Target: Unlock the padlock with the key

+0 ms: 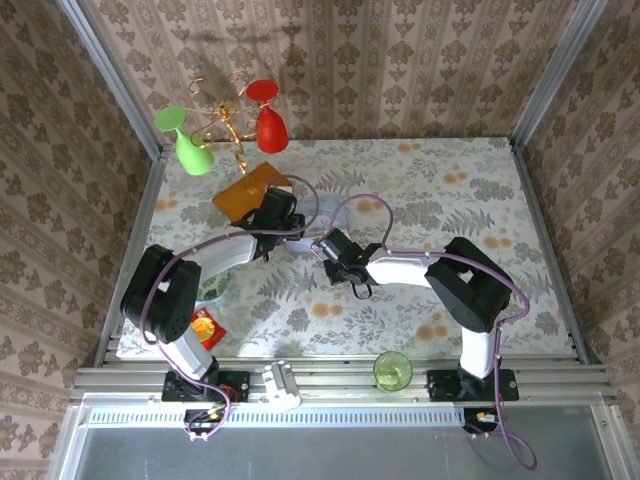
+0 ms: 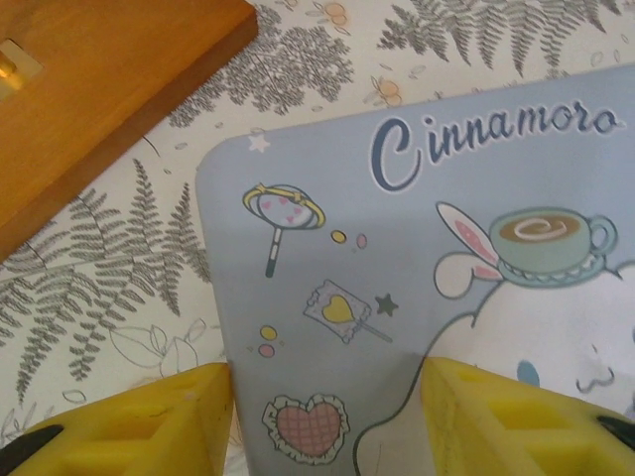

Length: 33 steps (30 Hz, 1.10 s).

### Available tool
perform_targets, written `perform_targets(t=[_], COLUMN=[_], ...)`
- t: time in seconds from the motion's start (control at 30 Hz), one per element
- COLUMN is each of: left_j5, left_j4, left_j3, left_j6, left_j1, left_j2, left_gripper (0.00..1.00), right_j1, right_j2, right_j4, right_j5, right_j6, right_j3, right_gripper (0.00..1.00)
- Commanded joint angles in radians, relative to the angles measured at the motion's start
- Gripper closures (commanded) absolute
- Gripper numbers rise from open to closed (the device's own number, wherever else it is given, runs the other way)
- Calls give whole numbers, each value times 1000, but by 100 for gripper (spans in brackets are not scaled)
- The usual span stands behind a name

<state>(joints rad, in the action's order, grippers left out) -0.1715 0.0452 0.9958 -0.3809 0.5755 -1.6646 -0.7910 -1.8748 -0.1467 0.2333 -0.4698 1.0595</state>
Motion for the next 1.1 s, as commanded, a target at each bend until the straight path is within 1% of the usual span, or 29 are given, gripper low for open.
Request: perform_targets(t=[0.0, 0.03, 0.07, 0.1, 0.13, 0.17, 0.2, 0.3, 0.37, 0.47, 0.53, 0.57, 0.63, 0.67, 0.73, 0.87, 1.07], left_j5=[38, 30, 26, 38, 58, 75, 84, 96, 109, 105, 89, 83, 75, 75, 70, 53, 69], left_j4=[58, 76, 82, 82, 77, 75, 73, 65, 59, 62, 62, 64, 60, 54, 52, 35, 5], left_j3=[-1, 7, 9, 7, 4, 2, 3, 13, 18, 28, 33, 35, 34, 29, 26, 4, -16], left_j6=[6, 14, 20, 26, 24, 23, 27, 47, 48, 57, 70, 74, 74, 74, 71, 64, 44], left_j1=[13, 9, 3, -10, -26, -36, -41, -39, -43, -49, -51, -52, -54, -54, -55, -57, -66], left_j2=[65, 78, 90, 106, 117, 124, 129, 127, 112, 89, 70, 58, 45, 42, 34, 43, 23], left_gripper=[46, 46, 45, 44, 44, 44, 44, 42, 42, 42, 42, 42, 42, 41, 41, 39, 38], right_j1=[19, 26, 34, 46, 57, 67, 85, 172, 207, 224, 237, 234, 216, 207, 192, 182, 157], right_j2=[16, 33, 51, 72, 94, 116, 141, 197, 193, 143, 104, 81, 47, 32, 9, -1, -25], right_j4=[-43, -3, 43, 29, 19, 15, 1, 51, 76, 25, 19, 10, -22, -25, -13, 85, 93], right_j5=[-25, -78, -148, -182, -223, -252, -265, -402, -495, -511, -521, -515, -462, -431, -407, -360, -369], right_j6=[-20, 17, 53, 63, 89, 109, 116, 138, 174, 256, 276, 295, 323, 326, 325, 288, 289], right_j3=[-31, -56, -76, -79, -85, -95, -102, -132, -119, -50, -17, 3, 38, 46, 51, 13, 25], right_gripper=[84, 84, 78, 71, 56, 46, 45, 44, 44, 47, 49, 50, 48, 47, 47, 45, 45])
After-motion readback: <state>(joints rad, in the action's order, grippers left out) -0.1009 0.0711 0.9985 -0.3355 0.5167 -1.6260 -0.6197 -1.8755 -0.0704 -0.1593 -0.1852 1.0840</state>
